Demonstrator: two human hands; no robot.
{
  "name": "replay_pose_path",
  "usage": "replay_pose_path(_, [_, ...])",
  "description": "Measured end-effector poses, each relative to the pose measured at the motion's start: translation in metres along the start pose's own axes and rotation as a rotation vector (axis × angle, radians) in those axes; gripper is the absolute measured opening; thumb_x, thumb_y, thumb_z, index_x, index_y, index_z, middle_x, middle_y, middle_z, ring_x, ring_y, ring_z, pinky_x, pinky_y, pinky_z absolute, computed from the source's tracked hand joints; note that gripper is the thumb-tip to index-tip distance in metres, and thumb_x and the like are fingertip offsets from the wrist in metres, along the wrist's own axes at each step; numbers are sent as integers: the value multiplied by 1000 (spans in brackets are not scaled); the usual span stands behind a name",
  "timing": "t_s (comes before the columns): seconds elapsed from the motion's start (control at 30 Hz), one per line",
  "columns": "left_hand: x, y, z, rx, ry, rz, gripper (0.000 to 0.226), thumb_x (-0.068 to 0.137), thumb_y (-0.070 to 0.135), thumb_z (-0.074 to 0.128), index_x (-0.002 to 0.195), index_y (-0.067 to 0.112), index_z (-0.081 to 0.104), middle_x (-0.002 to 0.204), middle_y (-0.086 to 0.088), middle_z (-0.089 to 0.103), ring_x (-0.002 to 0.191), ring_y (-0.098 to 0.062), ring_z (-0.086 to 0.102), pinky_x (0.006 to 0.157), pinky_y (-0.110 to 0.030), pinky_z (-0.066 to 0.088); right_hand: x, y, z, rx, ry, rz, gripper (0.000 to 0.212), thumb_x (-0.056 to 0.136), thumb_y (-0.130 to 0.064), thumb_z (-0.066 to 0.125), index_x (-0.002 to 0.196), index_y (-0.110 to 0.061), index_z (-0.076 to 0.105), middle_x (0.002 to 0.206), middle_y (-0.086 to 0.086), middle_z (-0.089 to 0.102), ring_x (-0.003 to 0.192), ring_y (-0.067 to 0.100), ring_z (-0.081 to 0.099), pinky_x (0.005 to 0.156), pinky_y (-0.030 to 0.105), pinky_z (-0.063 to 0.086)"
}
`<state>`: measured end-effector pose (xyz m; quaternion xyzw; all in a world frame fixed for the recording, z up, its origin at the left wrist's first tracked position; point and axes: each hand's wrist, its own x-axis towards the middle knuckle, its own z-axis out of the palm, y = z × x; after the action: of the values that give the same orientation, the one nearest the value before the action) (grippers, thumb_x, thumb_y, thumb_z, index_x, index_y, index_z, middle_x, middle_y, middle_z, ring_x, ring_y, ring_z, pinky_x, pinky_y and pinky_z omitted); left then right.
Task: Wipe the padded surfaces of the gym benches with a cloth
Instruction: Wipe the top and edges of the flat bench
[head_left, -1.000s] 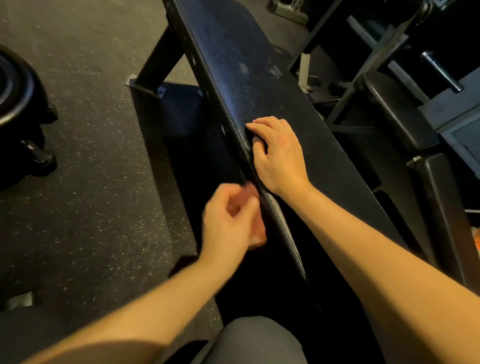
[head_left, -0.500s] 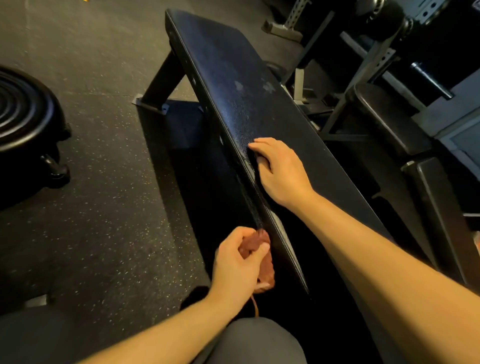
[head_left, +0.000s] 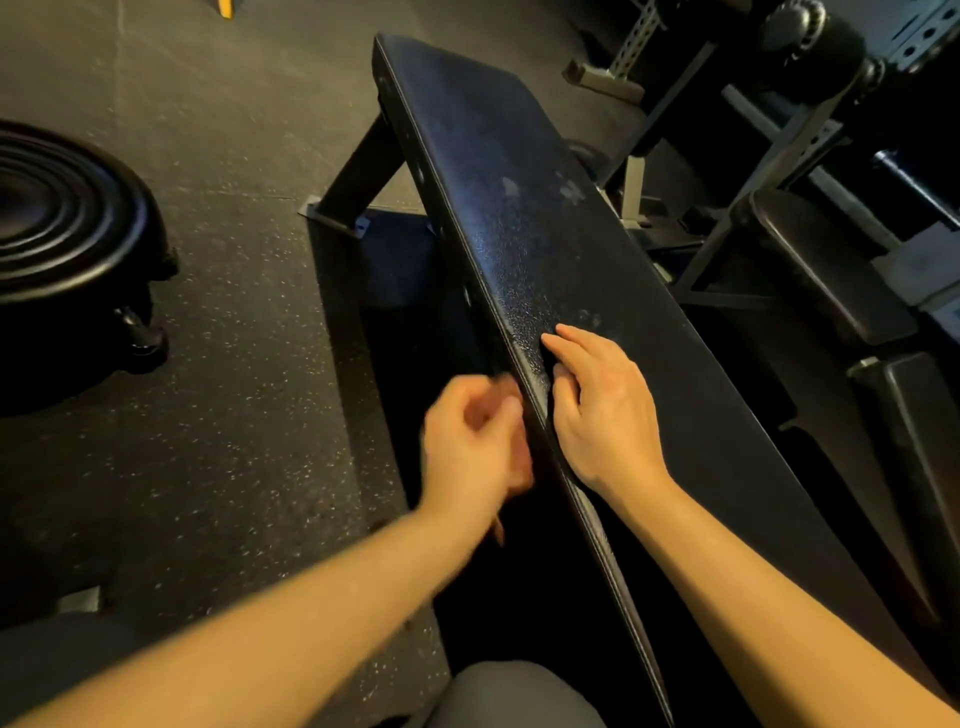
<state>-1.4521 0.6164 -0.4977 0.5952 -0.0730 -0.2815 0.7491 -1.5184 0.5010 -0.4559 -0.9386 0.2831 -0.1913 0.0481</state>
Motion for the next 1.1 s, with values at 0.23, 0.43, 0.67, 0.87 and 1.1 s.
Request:
replay_pose_path(0.23, [17,-8,2,1,17,2,9,95,20,69,98,28,66,79,4,70,73,-14,68,63,-42,58,2,0,1,-5,17,-3,36,100,-16,51,132,-18,67,142,-3,60,134,13,48,112,33,37])
replay_pose_path(0.43, [10,-8,-4,75,-49,-46,8,96,13,69,99,20,68,82,-1,71,69,-14,70,57,-34,61,1,-1,0,-16,-5,17,36,101,-16,50,133,-19,66,143,-5,58,135,11,46,111,29,33])
replay_pose_path(0.67, [-12,-11,-3,54,-46,-93,7,97,16,68,101,22,67,89,-4,71,79,-16,71,54,-34,60,3,-1,1,1,17,19,35,100,-16,51,130,-19,68,140,-5,60,132,11,48,109,29,33])
replay_pose_path(0.87, [41,7,1,27,29,-65,6,97,12,66,98,18,66,74,-4,66,59,-16,64,47,-30,54,1,-2,-1,6,-6,36,36,101,-18,50,133,-21,66,143,-7,58,135,10,47,110,29,33])
replay_pose_path(1.1, [-48,-10,-10,56,-222,-98,9,95,22,69,92,30,66,84,-1,71,78,-27,71,63,-43,59,1,-2,0,-9,-3,39,36,101,-17,50,133,-21,66,142,-7,58,135,9,46,108,23,28])
